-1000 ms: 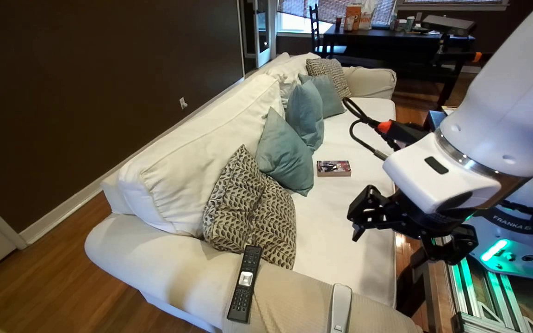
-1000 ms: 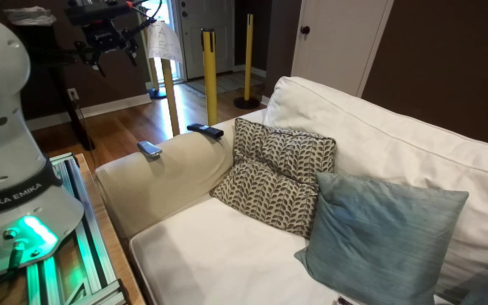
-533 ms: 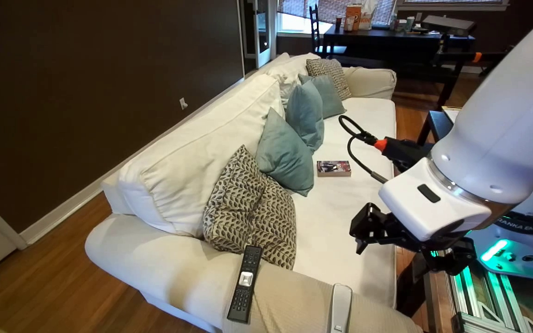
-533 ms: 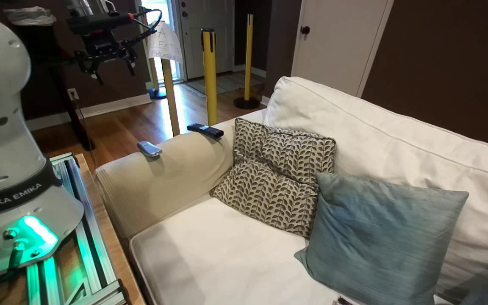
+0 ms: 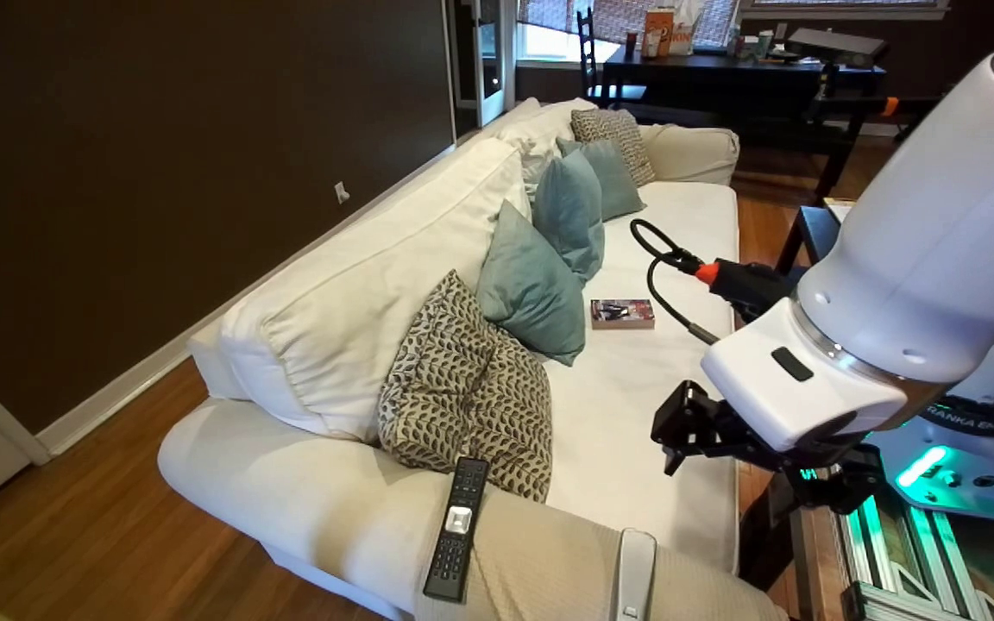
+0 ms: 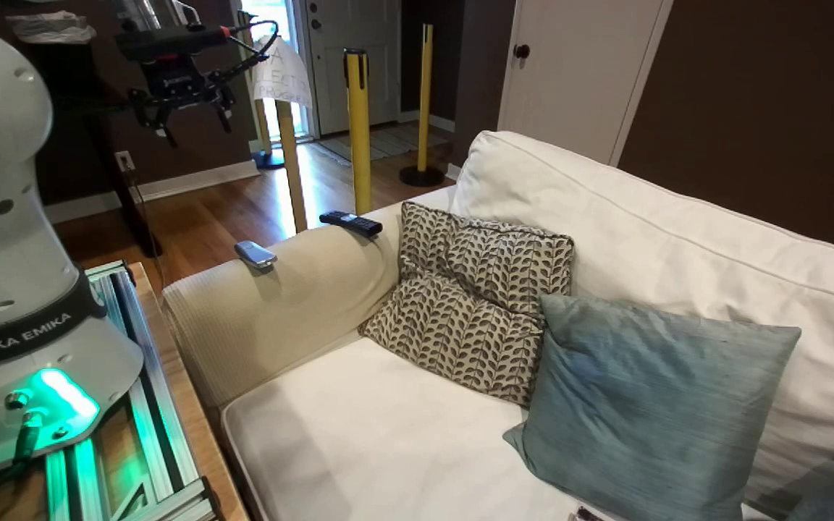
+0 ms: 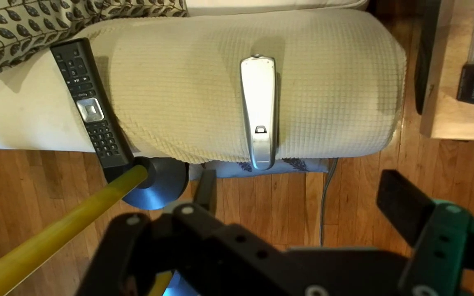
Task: Flip the grey remote over
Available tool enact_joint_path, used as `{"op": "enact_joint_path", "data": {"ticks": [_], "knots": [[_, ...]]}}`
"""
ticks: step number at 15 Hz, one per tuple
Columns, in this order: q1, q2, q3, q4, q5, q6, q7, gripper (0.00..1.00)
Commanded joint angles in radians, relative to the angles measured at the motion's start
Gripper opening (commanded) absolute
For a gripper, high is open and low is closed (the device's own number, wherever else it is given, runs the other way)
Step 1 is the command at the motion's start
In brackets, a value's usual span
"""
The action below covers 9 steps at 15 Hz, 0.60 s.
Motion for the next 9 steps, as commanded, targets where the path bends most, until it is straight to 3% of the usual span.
{"op": "enact_joint_path", "data": {"ticks": [1, 9], "knots": [[0.002, 0.062, -0.026, 0.001, 0.04, 0.017, -0.046, 1.0], [-0.01, 0.139, -0.021, 0.001, 0.109, 0.011, -0.107, 1.0]]}}
